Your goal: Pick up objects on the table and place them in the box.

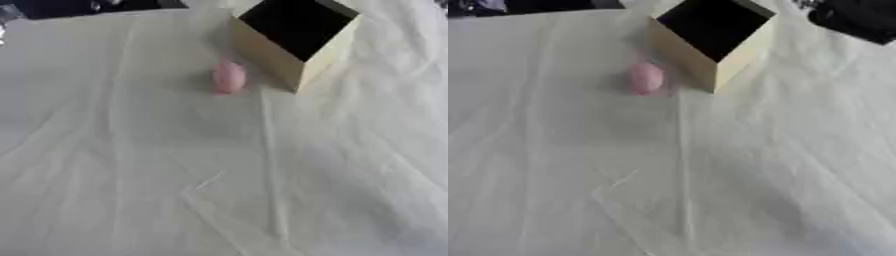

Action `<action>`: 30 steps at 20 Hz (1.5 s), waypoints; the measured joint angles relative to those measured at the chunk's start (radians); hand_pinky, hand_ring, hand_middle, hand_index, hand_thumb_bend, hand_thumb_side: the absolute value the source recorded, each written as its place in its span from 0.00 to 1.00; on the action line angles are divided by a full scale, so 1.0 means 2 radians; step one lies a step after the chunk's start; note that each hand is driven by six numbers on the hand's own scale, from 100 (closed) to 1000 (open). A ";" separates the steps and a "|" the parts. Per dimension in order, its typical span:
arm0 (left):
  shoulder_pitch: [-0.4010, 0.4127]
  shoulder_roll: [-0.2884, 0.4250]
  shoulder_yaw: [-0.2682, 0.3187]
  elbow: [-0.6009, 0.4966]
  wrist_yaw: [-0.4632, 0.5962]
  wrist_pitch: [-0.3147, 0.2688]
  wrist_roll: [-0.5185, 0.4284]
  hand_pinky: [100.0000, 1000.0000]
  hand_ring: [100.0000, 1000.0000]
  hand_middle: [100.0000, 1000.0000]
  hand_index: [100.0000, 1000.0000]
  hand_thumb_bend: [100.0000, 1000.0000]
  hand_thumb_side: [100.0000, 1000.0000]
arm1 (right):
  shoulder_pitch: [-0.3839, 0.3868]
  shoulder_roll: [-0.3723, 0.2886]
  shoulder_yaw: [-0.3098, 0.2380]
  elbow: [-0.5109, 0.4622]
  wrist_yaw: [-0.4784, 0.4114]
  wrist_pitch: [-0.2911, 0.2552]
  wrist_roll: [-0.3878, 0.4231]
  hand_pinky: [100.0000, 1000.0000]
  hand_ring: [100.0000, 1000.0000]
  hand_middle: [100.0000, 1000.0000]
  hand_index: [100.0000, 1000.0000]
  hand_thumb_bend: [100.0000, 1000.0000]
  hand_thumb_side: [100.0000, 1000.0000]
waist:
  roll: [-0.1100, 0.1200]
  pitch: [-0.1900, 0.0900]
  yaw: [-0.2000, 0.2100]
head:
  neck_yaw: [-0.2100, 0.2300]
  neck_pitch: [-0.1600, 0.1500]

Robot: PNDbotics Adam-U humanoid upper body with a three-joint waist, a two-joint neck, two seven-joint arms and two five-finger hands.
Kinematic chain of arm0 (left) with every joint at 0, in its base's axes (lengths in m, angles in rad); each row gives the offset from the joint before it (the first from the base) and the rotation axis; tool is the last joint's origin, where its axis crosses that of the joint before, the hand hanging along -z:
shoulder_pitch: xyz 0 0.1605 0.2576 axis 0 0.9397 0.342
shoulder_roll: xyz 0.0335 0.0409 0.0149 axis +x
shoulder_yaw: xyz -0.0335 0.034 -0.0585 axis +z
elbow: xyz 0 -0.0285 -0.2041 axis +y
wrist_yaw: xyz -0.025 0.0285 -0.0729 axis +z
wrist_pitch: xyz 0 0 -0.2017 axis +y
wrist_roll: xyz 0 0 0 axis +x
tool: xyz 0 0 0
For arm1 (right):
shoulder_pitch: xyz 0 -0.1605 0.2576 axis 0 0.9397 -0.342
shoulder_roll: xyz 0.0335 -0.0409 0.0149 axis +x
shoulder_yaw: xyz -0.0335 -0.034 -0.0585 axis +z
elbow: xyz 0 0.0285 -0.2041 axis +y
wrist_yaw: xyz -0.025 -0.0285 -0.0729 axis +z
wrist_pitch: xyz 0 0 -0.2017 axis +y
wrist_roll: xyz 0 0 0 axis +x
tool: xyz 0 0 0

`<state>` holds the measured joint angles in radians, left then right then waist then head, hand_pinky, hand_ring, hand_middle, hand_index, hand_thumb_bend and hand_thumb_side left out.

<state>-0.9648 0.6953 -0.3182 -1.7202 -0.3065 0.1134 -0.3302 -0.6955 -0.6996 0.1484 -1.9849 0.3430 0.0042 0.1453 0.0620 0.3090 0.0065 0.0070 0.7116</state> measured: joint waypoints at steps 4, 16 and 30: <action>-0.039 -0.036 -0.007 0.073 -0.018 -0.014 -0.033 0.67 0.70 0.73 0.85 0.07 0.71 | 0.000 0.004 0.000 0.000 0.001 -0.001 0.001 0.87 0.80 0.78 0.91 0.00 0.85 | 0.001 -0.001 -0.002 | 0.001 0.001; -0.074 -0.088 -0.034 0.192 -0.058 -0.058 -0.081 0.73 0.78 0.80 0.91 0.31 0.77 | -0.002 0.008 0.000 0.000 0.001 -0.002 0.006 0.87 0.80 0.78 0.91 0.00 0.85 | 0.005 -0.003 -0.006 | -0.008 0.000; -0.074 -0.088 -0.046 0.195 -0.162 -0.088 -0.200 0.76 0.83 0.80 0.86 0.27 0.29 | -0.002 0.009 0.003 0.000 0.001 0.000 0.016 0.87 0.80 0.78 0.91 0.00 0.86 | 0.005 -0.004 -0.006 | -0.025 -0.004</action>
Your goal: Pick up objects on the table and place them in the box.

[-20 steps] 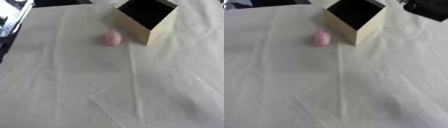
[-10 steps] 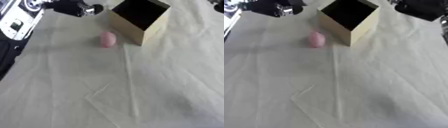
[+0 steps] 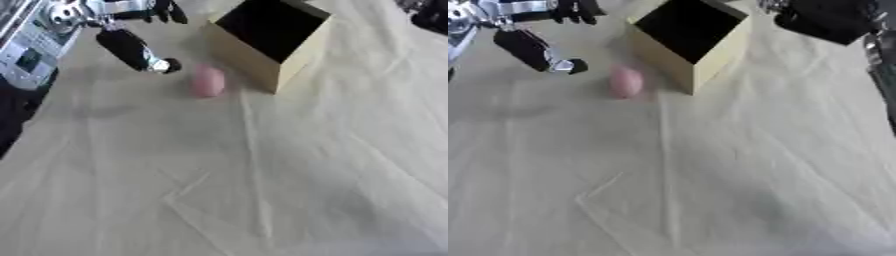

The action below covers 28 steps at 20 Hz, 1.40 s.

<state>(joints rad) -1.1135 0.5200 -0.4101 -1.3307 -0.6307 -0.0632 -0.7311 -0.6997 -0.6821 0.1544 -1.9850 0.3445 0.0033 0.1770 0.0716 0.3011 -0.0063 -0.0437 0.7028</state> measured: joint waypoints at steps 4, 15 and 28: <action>0.000 0.000 -0.003 0.002 -0.012 0.004 -0.008 0.76 0.82 0.78 0.86 0.31 0.32 | 0.001 0.000 0.000 0.000 0.000 0.001 0.002 0.87 0.80 0.78 0.91 0.00 0.86 | 0.000 0.000 0.000 | 0.000 0.001; 0.003 -0.008 -0.019 0.033 -0.037 0.011 -0.023 0.75 0.81 0.77 0.85 0.35 0.38 | 0.002 0.004 0.000 0.000 0.000 0.002 0.016 0.87 0.80 0.77 0.91 0.00 0.87 | -0.001 -0.001 0.000 | 0.002 0.003; 0.001 -0.044 -0.019 0.099 -0.072 0.006 -0.010 0.74 0.82 0.78 0.86 0.33 0.31 | 0.002 0.007 0.003 0.000 -0.002 0.002 0.028 0.87 0.80 0.77 0.91 0.00 0.88 | -0.002 0.002 -0.006 | 0.007 0.004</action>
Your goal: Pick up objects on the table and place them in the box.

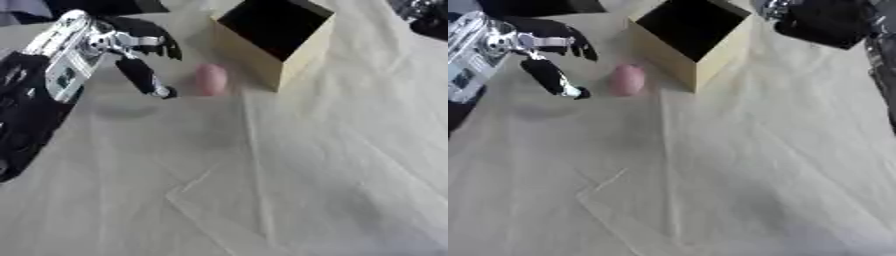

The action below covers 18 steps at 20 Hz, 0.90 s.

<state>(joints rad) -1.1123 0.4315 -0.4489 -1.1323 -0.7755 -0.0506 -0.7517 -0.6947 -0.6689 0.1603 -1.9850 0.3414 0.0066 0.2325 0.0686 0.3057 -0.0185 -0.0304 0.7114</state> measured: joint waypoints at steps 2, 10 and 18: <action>-0.001 -0.004 0.001 0.005 0.006 0.001 0.002 0.74 0.82 0.79 0.86 0.32 0.34 | 0.000 0.001 0.000 0.000 0.000 0.001 0.002 0.87 0.80 0.77 0.91 0.00 0.87 | 0.002 0.002 -0.002 | 0.000 0.000; -0.004 -0.009 0.002 0.007 0.049 0.013 -0.009 0.75 0.83 0.82 0.87 0.26 0.27 | 0.000 0.002 0.000 0.000 0.000 0.003 0.006 0.87 0.80 0.77 0.91 0.00 0.88 | 0.005 0.005 -0.009 | 0.000 -0.001; -0.007 -0.019 0.002 0.017 0.022 0.014 -0.002 0.75 0.84 0.81 0.86 0.28 0.26 | -0.001 0.002 0.000 0.000 0.000 0.002 0.013 0.87 0.79 0.76 0.90 0.00 0.89 | 0.008 0.010 -0.017 | 0.002 -0.005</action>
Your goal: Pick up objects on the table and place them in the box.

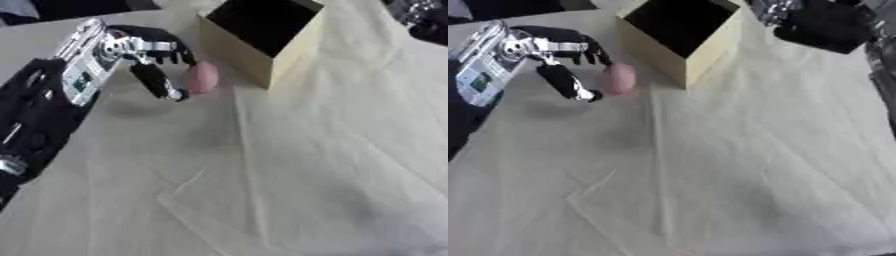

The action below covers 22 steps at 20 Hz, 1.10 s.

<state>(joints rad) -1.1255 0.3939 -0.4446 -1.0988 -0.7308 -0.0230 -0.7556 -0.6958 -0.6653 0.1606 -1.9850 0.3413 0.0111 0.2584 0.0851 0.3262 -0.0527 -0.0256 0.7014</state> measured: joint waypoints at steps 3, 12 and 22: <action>0.000 -0.005 0.004 0.007 -0.022 -0.002 0.018 0.74 0.83 0.80 0.85 0.28 0.25 | 0.000 0.000 0.000 0.000 0.000 0.000 0.003 0.87 0.79 0.76 0.90 0.00 0.89 | 0.000 0.001 -0.003 | 0.002 -0.004; -0.001 -0.022 0.015 0.021 -0.073 -0.007 0.081 0.66 0.77 0.74 0.83 0.19 0.22 | -0.002 0.002 0.000 0.000 0.000 -0.001 0.014 0.87 0.79 0.76 0.90 0.00 0.89 | 0.003 0.006 -0.008 | 0.003 -0.008; -0.001 -0.026 0.017 0.031 -0.030 0.003 0.124 0.36 0.50 0.58 0.67 0.00 0.01 | -0.002 0.005 0.000 0.000 0.000 -0.002 0.027 0.87 0.79 0.76 0.90 0.00 0.90 | 0.003 0.006 -0.008 | 0.002 -0.009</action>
<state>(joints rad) -1.1269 0.3424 -0.4116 -1.0374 -0.7900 -0.0178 -0.5081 -0.7000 -0.6562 0.1610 -1.9850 0.3408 0.0078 0.3119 0.0905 0.3387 -0.0687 -0.0208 0.6842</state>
